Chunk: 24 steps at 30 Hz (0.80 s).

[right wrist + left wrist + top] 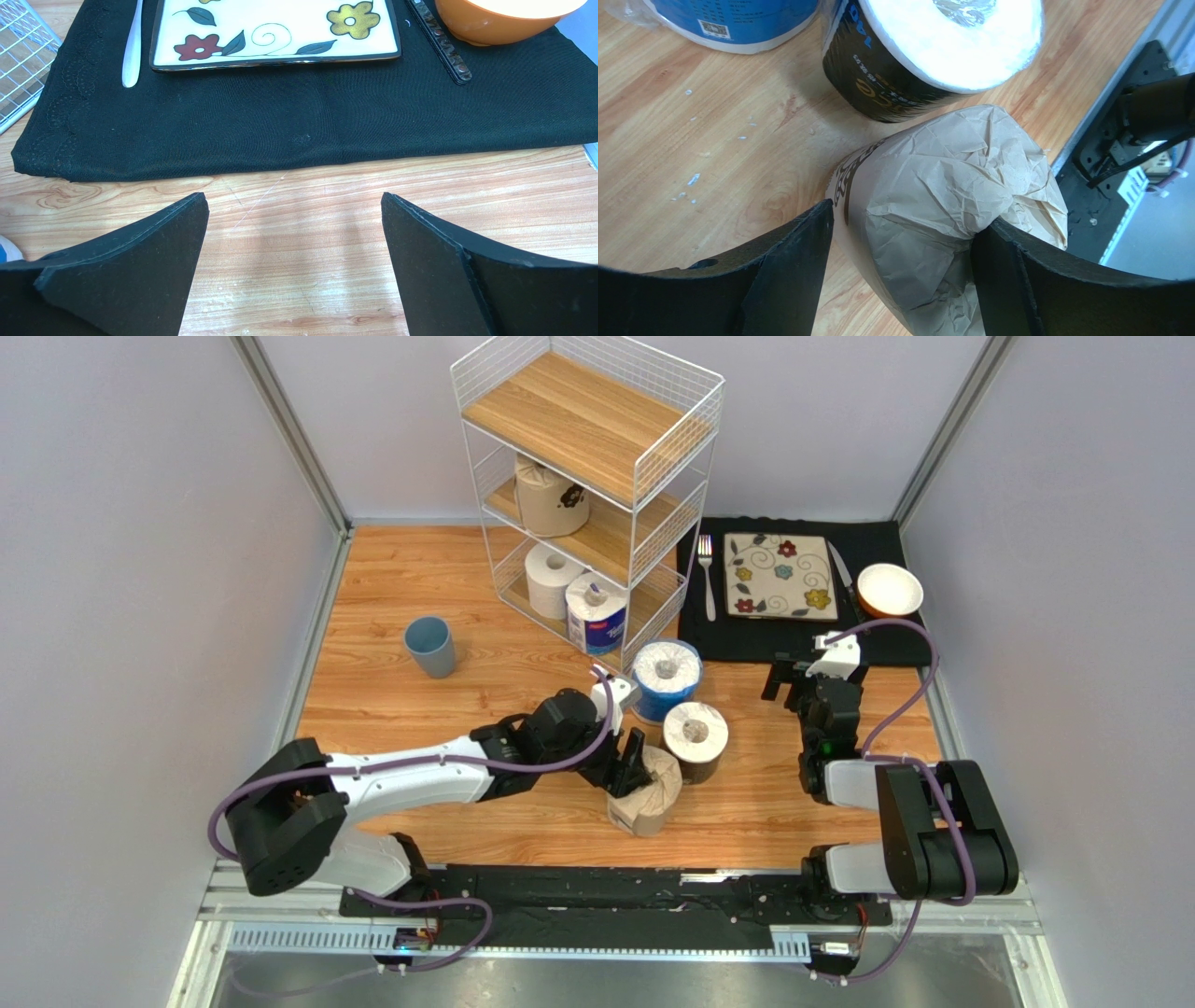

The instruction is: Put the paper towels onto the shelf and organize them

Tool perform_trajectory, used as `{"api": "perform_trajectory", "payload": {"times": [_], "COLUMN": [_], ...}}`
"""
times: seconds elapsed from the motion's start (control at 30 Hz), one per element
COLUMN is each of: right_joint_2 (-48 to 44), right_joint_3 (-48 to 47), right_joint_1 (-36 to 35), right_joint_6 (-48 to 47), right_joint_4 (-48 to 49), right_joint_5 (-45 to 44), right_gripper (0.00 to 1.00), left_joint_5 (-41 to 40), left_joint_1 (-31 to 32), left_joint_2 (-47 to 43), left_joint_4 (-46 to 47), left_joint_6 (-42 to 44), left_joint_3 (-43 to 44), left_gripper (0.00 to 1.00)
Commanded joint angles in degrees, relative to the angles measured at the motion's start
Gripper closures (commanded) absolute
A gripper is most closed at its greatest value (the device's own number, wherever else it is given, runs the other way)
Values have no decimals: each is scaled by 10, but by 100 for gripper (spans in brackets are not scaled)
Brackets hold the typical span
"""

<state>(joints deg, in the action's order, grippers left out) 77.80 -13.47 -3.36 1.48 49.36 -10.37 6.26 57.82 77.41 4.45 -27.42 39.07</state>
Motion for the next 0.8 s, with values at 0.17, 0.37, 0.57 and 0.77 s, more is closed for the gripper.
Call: {"api": "perform_trajectory", "payload": {"times": [0.17, 0.37, 0.57, 0.77], "right_joint_2": [-8, -7, -6, -7], "right_joint_3": [-14, -14, -15, -14], "right_joint_1": [-2, -1, -2, -1], "right_joint_6": [-4, -3, -3, -3], "right_joint_4": [15, 15, 15, 15], "right_joint_5": [-3, -3, -3, -3], "right_gripper": [1, 1, 1, 1], "left_joint_5": [-61, -60, -102, -270], "left_joint_1": [10, 10, 10, 6], "left_joint_2": [25, -10, -73, -180], "left_joint_4": [-139, -140, -166, -181], "left_joint_6": [54, 58, 83, 126], "left_joint_3": [88, 94, 105, 140], "left_gripper": [42, 64, 67, 67]}}
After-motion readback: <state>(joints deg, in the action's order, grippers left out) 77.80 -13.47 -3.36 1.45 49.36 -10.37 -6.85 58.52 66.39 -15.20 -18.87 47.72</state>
